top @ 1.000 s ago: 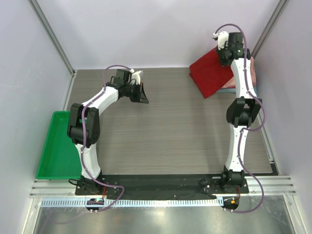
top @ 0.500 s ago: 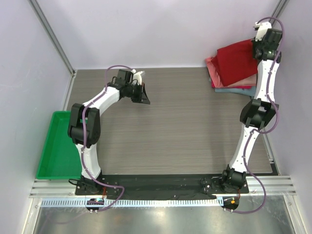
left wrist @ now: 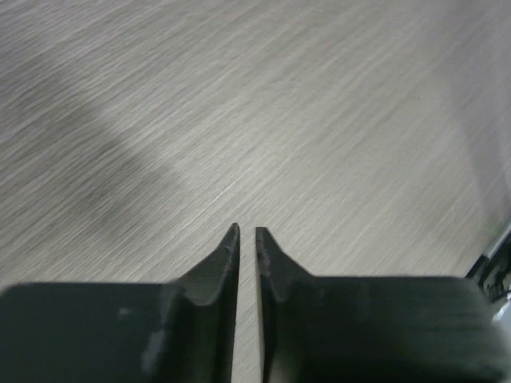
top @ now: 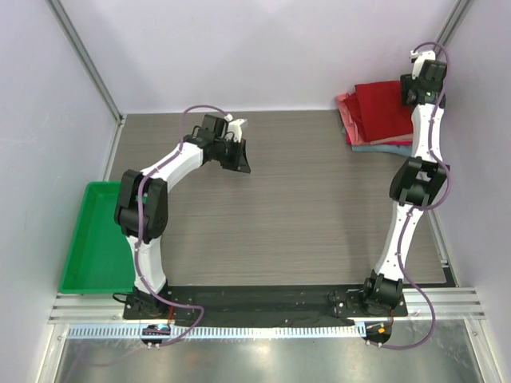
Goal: Fold and stack the t-shirts
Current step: Neatly place the folded tshirt to the corner, then reset both grippers
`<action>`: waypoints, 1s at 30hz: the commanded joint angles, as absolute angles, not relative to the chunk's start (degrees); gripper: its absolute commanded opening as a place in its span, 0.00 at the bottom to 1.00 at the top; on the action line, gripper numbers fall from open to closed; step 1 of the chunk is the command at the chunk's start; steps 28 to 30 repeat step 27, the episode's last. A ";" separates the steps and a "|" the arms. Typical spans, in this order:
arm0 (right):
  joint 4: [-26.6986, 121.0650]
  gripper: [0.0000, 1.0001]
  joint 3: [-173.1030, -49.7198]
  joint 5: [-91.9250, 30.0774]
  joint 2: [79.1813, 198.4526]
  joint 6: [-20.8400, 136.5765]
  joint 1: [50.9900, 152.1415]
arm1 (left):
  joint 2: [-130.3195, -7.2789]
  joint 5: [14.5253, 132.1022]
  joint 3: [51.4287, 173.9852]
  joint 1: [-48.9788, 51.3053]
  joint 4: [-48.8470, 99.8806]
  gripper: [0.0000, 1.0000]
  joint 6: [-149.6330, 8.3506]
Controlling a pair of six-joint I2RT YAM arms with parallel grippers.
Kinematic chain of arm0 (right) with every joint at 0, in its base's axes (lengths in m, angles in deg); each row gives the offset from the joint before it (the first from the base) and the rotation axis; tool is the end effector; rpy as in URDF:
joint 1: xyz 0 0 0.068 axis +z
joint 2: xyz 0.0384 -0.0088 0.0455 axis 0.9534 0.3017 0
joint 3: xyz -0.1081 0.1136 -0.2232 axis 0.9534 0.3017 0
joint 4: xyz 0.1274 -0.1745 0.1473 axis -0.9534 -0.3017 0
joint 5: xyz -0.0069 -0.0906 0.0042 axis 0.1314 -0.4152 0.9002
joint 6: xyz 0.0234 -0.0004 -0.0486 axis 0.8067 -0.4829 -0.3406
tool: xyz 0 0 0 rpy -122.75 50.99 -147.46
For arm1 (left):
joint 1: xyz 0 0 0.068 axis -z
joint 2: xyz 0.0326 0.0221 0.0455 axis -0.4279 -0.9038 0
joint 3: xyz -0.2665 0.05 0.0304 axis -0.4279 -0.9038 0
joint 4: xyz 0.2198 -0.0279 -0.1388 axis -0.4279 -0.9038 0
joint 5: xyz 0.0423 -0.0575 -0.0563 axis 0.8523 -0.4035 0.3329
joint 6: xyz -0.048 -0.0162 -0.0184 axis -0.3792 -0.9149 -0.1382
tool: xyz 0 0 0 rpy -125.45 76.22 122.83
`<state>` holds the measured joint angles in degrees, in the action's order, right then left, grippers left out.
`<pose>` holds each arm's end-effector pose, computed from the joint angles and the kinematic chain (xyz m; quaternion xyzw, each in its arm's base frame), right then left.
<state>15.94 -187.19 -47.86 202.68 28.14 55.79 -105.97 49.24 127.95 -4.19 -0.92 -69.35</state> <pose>0.5458 -0.1692 0.3056 -0.0028 0.8434 -0.2447 0.4782 0.4000 -0.1751 0.2283 0.1812 0.8879 -0.3415 0.2493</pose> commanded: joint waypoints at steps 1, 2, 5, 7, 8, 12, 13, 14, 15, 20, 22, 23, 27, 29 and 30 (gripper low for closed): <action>25.34 0.76 -180.22 -50.61 187.43 25.40 57.84 | -103.52 56.32 130.80 -4.42 -1.46 0.16 -67.94; 27.54 0.78 -176.35 -50.00 183.89 24.87 58.28 | -103.26 57.83 131.32 -4.42 -1.46 0.28 -67.85; 34.67 0.88 -160.97 -44.65 172.11 24.86 61.26 | -102.38 64.95 132.47 -4.42 -1.90 0.44 -67.33; 35.74 1.00 -151.21 -34.77 166.75 26.44 62.85 | -101.85 67.94 133.96 -4.51 -2.25 0.65 -66.45; 35.30 1.00 -148.57 -32.35 163.07 29.23 64.95 | -101.59 71.00 134.57 -4.51 -2.42 0.79 -65.92; 31.61 1.00 -138.46 -20.40 157.94 46.05 67.51 | -99.57 76.47 135.37 -4.51 -2.16 1.00 -64.78; 31.95 1.00 -133.82 -19.41 157.15 49.44 68.21 | -99.04 77.61 135.11 -4.42 -1.90 1.00 -64.77; 32.57 1.00 -131.25 -23.06 155.05 55.39 70.74 | -98.08 78.75 134.93 -4.42 -1.90 1.00 -64.60; 32.92 1.00 -126.88 -26.23 153.99 55.88 72.33 | -97.55 79.11 134.50 -4.42 -1.81 1.00 -64.34; 29.16 1.00 -122.43 -40.74 149.58 55.18 81.57 | -94.73 79.29 132.30 -4.42 -1.02 1.00 -64.95; 27.57 1.00 -122.53 -43.66 148.80 55.71 83.85 | -94.56 79.55 132.47 -4.42 -1.37 1.00 -64.86; 27.56 1.00 -122.26 -43.23 148.70 55.54 84.39 | -94.73 79.64 133.08 -4.42 -1.81 1.00 -64.86; 30.44 1.00 -118.33 -44.81 149.14 55.62 86.68 | -96.57 79.03 135.45 -4.51 -2.77 1.00 -63.46; 30.44 1.00 -118.33 -44.81 149.14 55.62 86.68 | -96.57 79.03 135.45 -4.51 -2.77 1.00 -63.46; 30.44 1.00 -118.33 -44.81 149.14 55.62 86.68 | -96.57 79.03 135.45 -4.51 -2.77 1.00 -63.46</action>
